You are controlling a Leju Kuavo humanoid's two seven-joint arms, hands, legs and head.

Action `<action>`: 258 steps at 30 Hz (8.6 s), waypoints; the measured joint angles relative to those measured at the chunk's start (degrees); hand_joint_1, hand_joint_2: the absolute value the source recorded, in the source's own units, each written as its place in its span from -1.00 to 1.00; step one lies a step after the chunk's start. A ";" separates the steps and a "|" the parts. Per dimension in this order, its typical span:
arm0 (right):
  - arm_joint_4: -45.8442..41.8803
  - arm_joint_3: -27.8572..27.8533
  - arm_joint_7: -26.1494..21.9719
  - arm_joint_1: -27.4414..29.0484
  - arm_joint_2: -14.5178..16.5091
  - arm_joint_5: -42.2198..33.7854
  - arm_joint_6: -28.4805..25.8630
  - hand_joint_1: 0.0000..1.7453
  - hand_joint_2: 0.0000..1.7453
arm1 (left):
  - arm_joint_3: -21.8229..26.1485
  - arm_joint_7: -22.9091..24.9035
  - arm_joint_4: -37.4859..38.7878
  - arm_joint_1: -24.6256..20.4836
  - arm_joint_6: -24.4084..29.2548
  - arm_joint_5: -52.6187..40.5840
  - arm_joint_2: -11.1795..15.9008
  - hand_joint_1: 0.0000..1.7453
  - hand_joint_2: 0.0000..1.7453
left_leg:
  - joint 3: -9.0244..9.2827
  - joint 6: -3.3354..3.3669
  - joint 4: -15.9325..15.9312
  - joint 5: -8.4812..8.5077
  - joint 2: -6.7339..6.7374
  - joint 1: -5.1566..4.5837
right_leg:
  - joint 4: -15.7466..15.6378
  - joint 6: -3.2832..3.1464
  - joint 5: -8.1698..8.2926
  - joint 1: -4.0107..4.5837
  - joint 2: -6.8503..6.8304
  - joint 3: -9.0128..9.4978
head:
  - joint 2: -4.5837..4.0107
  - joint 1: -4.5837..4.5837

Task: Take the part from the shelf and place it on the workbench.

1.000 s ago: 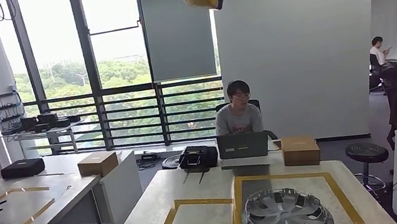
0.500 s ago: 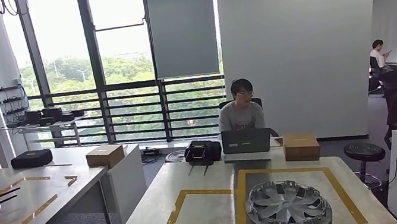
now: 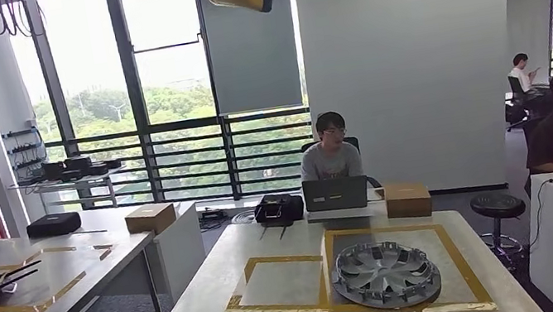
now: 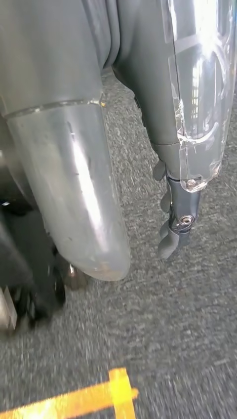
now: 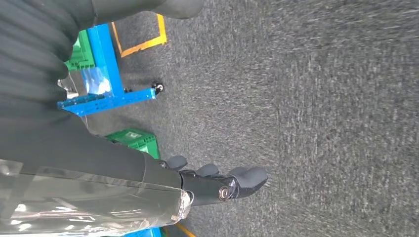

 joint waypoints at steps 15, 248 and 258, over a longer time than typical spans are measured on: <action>0.55 0.34 -1.34 0.13 0.25 -2.61 -1.44 -1.00 -1.00 | -0.24 -0.62 -0.06 0.07 0.02 1.22 0.12 -1.00 -1.00 | 1.35 2.16 -8.84 1.30 2.68 -0.24 | 6.31 3.21 -4.35 -1.03 -1.66 1.19 | 0.00 0.18; 3.24 -7.22 -3.71 -0.96 -4.62 -19.57 0.24 -1.00 -1.00 | -17.42 10.52 -1.90 -0.90 -1.59 -12.17 1.01 -1.00 -1.00 | -0.22 0.86 -7.59 0.84 -6.83 -0.15 | 0.58 1.12 -3.15 -1.32 7.05 1.43 | 0.08 0.03; 3.20 -5.66 -3.15 -0.96 -4.32 -17.52 0.00 -1.00 -1.00 | -17.32 11.23 -1.87 -0.77 -1.60 -8.88 0.74 -1.00 1.00 | 1.96 2.25 -9.65 -0.07 1.32 -0.36 | 14.60 3.56 -8.34 -1.66 0.82 -6.17 | 0.10 0.06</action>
